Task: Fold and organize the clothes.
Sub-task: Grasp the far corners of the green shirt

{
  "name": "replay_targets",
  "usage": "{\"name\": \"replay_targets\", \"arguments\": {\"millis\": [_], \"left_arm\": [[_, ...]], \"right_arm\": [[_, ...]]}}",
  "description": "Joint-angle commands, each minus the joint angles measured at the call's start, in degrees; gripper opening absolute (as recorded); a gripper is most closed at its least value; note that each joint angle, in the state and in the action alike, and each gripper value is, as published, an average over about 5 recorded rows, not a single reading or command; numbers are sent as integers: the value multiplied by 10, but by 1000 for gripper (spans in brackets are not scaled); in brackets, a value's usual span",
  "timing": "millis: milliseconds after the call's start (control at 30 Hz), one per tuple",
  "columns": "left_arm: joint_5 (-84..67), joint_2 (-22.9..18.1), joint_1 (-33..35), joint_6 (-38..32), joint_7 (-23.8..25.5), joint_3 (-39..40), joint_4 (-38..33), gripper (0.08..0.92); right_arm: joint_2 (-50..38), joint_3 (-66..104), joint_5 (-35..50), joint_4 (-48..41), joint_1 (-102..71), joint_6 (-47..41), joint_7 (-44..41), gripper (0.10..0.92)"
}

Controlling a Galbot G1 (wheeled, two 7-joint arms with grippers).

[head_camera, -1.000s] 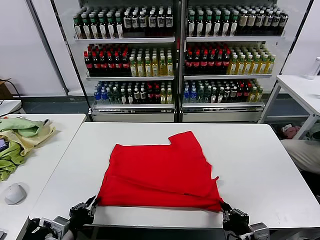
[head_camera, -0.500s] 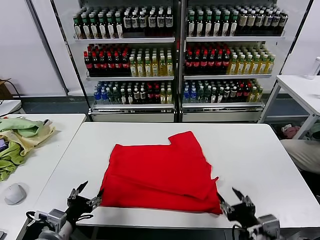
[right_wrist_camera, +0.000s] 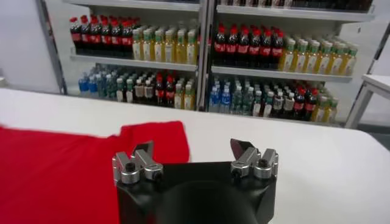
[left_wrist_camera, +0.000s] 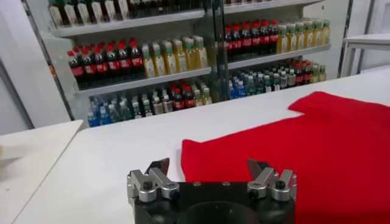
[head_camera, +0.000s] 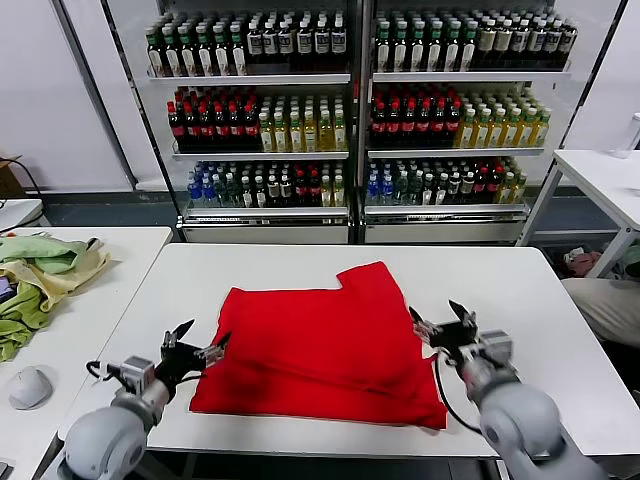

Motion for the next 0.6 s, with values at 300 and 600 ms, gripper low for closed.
{"name": "replay_targets", "arguments": {"millis": [300, 600], "left_arm": [[-17, -12, -251, -3, 70, 116, 273, 823], [-4, -21, -279, -10, 91, 140, 317, 823]], "right_arm": [[183, -98, -73, -441, 311, 27, -20, 823], [242, -66, -120, -544, 323, 85, -33, 823]]}}
